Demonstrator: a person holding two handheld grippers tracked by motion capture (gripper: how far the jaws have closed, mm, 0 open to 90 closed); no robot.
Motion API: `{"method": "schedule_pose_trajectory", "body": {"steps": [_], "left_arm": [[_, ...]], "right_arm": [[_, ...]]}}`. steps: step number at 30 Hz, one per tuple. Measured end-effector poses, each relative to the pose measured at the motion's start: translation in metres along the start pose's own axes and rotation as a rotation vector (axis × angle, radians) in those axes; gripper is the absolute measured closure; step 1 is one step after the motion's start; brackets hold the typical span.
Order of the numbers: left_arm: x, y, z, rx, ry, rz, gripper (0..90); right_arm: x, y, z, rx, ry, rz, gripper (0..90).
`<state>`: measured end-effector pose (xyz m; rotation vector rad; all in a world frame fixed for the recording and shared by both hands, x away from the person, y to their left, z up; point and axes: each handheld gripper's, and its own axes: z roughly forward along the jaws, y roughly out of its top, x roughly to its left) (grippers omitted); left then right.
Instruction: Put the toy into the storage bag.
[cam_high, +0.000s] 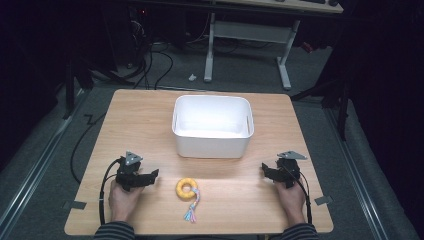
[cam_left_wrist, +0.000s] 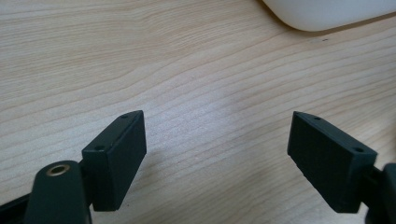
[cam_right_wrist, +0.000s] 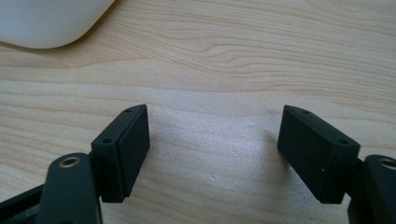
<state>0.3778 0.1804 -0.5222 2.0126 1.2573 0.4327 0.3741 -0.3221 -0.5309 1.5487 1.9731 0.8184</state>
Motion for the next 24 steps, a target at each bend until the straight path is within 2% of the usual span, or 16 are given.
{"method": "schedule_pose_trajectory", "body": {"steps": [7, 11, 13, 15, 18, 24], "left_arm": [[-0.004, 0.006, -0.007, 0.023, 0.003, 0.025, 23.4], [-0.008, 0.01, -0.013, 0.008, 0.002, 0.027, 27.0], [-0.01, 0.01, -0.016, -0.002, -0.015, 0.02, 27.0], [-0.013, 0.011, -0.017, -0.004, -0.014, 0.032, 27.0], [-0.019, 0.012, -0.017, 0.024, -0.01, 0.065, 27.1], [-0.027, 0.017, -0.018, 0.055, -0.005, 0.089, 27.2]], "right_arm": [[0.0, 0.0, 0.0, 0.0, 0.001, 0.0, 25.5], [0.0, 0.0, 0.0, 0.0, 0.001, -0.001, 25.5], [0.0, 0.0, 0.0, 0.0, 0.001, -0.001, 25.5], [0.0, 0.0, 0.0, 0.0, 0.001, -0.001, 25.5], [0.0, 0.0, 0.0, 0.0, 0.001, -0.002, 25.5], [0.0, 0.0, 0.0, 0.001, 0.002, -0.003, 25.6]]}}
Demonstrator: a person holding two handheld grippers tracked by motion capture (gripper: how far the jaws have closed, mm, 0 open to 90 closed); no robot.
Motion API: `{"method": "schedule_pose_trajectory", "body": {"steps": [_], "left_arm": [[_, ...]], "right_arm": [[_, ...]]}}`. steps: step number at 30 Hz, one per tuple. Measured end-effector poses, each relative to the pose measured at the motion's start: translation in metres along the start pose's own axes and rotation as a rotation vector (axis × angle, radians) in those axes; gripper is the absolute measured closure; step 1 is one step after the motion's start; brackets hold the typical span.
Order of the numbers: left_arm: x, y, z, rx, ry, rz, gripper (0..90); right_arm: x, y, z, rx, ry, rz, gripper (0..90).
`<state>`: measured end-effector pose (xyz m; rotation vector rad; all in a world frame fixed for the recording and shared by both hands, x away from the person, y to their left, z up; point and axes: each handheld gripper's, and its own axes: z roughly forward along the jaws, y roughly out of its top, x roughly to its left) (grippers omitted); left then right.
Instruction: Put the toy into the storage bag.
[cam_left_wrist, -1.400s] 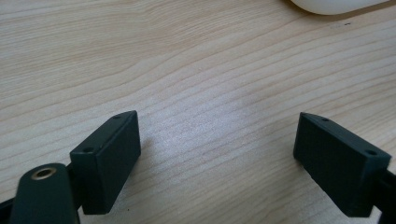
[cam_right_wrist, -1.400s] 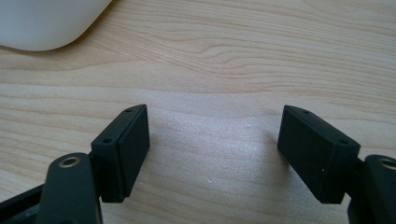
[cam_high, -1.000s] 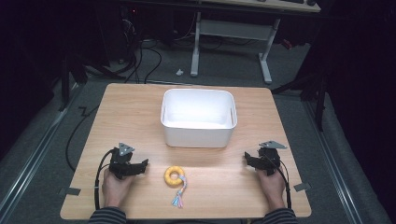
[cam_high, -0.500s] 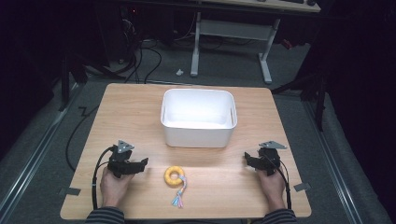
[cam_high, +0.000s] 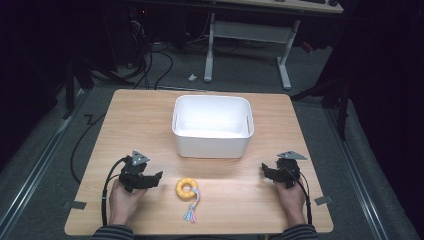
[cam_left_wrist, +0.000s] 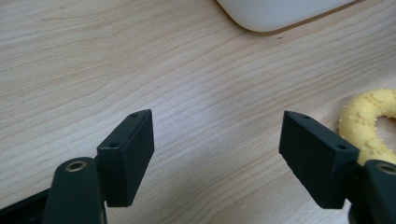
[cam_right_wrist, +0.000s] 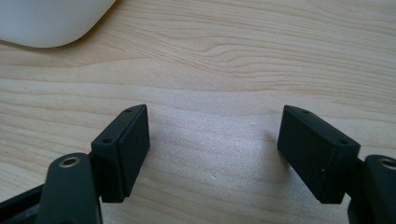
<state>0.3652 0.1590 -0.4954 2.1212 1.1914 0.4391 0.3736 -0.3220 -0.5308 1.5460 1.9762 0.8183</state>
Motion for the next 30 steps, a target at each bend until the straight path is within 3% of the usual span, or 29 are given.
{"method": "schedule_pose_trajectory", "body": {"steps": [6, 16, 21, 27, 30], "left_arm": [[-0.01, 0.008, -0.006, 0.026, 0.005, 0.028, 28.4], [-0.031, 0.018, -0.014, 0.019, -0.067, 0.088, 32.9], [-0.039, 0.021, -0.011, 0.033, -0.117, 0.097, 34.1], [-0.054, 0.023, -0.005, 0.052, -0.119, 0.162, 44.2], [-0.058, 0.025, -0.001, 0.078, -0.137, 0.157, 44.0]], "right_arm": [[0.0, 0.0, 0.0, 0.001, 0.002, 0.001, 25.5], [0.0, 0.0, 0.0, 0.001, 0.002, 0.0, 25.5], [0.0, 0.0, 0.0, 0.0, 0.003, -0.002, 25.6], [0.0, 0.0, 0.0, 0.001, 0.003, -0.002, 25.7], [0.0, 0.0, 0.0, 0.0, 0.005, -0.003, 25.9]]}}
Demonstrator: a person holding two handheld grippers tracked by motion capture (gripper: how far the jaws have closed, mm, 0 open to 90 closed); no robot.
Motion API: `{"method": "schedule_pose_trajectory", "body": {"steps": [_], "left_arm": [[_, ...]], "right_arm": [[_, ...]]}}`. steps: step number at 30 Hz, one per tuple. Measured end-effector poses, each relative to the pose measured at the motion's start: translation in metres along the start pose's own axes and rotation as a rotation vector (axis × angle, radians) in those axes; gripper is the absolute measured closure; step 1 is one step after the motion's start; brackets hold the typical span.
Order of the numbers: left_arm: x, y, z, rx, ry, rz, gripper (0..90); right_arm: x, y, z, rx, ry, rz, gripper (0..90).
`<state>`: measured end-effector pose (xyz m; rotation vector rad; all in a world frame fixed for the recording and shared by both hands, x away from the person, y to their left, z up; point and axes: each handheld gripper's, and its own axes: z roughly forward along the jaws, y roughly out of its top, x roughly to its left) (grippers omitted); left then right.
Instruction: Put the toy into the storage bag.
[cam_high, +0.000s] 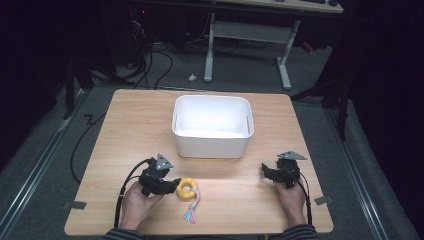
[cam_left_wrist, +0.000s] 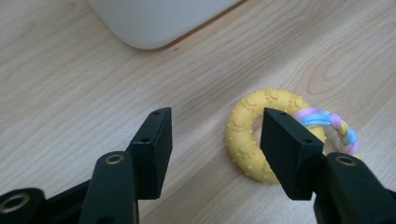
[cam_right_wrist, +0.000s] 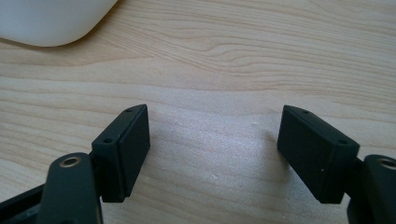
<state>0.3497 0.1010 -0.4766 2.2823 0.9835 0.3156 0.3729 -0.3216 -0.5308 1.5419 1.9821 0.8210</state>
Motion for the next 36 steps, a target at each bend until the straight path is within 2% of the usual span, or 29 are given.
{"method": "schedule_pose_trajectory", "body": {"steps": [2, 4, 6, 8, 21, 24, 27, 31, 34, 36], "left_arm": [[-0.001, 0.001, 0.003, 0.016, -0.012, -0.018, 43.6], [0.0, 0.003, 0.007, 0.039, -0.052, -0.05, 43.3], [-0.001, 0.004, 0.012, 0.06, -0.069, -0.052, 45.2], [-0.003, 0.005, 0.015, 0.078, -0.054, -0.028, 46.8], [-0.016, 0.012, 0.033, 0.156, -0.011, 0.034, 53.2], [-0.017, 0.012, 0.038, 0.171, -0.006, 0.037, 54.9], [-0.018, 0.012, 0.042, 0.177, 0.006, 0.052, 56.0], [-0.019, 0.012, 0.043, 0.172, 0.001, 0.053, 58.6], [-0.023, 0.012, 0.045, 0.183, 0.013, 0.083, 61.7], [-0.023, 0.013, 0.046, 0.187, 0.011, 0.08, 62.5]], "right_arm": [[0.0, 0.0, 0.0, 0.0, 0.0, -0.001, 25.9], [0.0, 0.0, 0.0, 0.0, 0.0, -0.001, 25.9], [0.0, 0.0, 0.0, 0.0, 0.001, -0.001, 25.8], [0.0, 0.0, 0.0, 0.0, 0.001, -0.001, 25.8], [0.0, 0.0, 0.0, -0.002, 0.003, -0.003, 25.8], [0.0, 0.0, 0.0, -0.001, 0.003, -0.004, 25.8], [0.0, 0.0, 0.0, -0.002, 0.004, -0.003, 25.8], [0.0, -0.001, 0.0, -0.002, 0.004, -0.004, 25.8], [0.0, -0.001, 0.0, -0.002, 0.004, -0.004, 25.8], [0.0, -0.001, 0.0, -0.002, 0.004, -0.004, 25.8]]}}
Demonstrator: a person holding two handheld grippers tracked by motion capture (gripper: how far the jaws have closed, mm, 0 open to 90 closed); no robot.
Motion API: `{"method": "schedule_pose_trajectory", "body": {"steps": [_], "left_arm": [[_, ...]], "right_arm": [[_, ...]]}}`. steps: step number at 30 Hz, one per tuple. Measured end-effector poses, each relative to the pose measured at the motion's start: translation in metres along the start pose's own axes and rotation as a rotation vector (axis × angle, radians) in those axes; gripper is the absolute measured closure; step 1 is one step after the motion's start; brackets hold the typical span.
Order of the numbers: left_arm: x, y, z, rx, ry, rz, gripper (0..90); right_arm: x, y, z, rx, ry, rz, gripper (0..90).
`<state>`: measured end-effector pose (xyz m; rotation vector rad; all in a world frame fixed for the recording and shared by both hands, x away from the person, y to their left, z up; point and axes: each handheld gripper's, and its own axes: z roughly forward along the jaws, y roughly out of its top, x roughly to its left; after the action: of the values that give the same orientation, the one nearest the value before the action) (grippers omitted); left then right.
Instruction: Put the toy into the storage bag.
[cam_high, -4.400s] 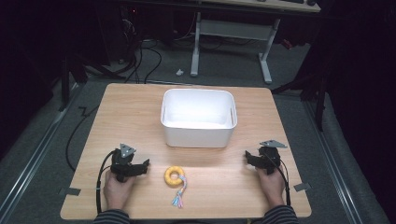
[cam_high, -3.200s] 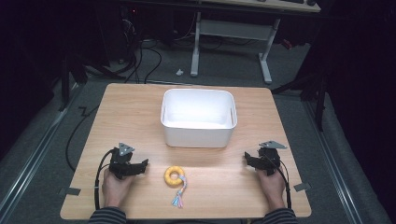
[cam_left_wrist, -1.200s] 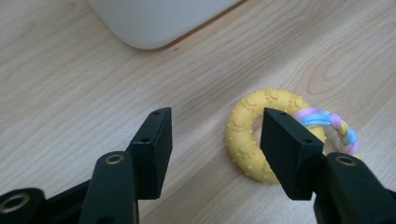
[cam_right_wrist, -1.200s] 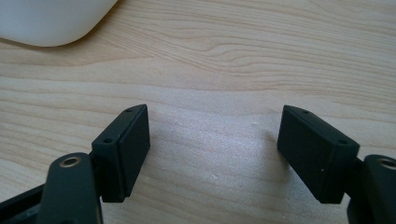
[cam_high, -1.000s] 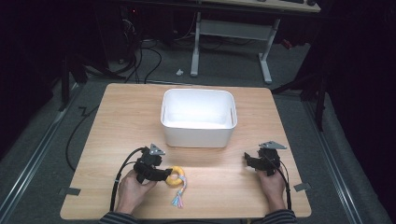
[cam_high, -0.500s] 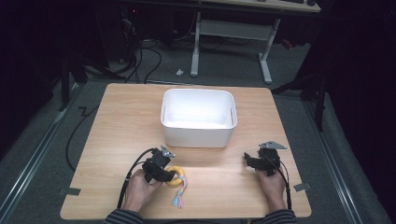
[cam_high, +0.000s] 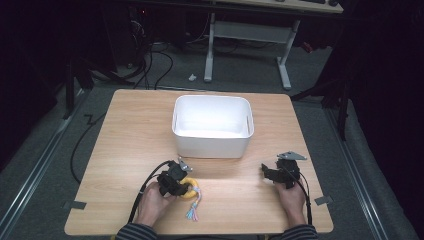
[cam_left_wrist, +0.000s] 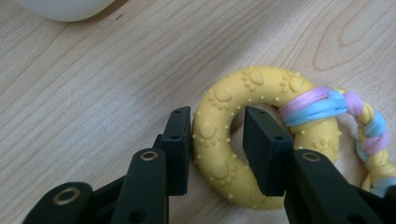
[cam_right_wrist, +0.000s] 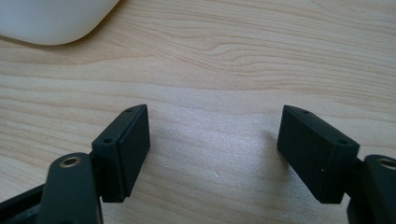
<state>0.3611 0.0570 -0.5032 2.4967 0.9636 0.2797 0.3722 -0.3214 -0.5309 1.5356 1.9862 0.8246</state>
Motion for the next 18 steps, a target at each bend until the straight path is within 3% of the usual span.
{"method": "schedule_pose_trajectory", "body": {"steps": [10, 18], "left_arm": [[0.0, 0.0, 0.0, -0.009, 0.002, 0.006, 65.6], [0.004, 0.001, -0.011, -0.059, -0.033, -0.029, 67.4]], "right_arm": [[0.0, 0.0, 0.0, 0.0, 0.001, -0.001, 25.8], [0.0, 0.0, 0.0, 0.0, 0.001, -0.001, 25.8]]}}
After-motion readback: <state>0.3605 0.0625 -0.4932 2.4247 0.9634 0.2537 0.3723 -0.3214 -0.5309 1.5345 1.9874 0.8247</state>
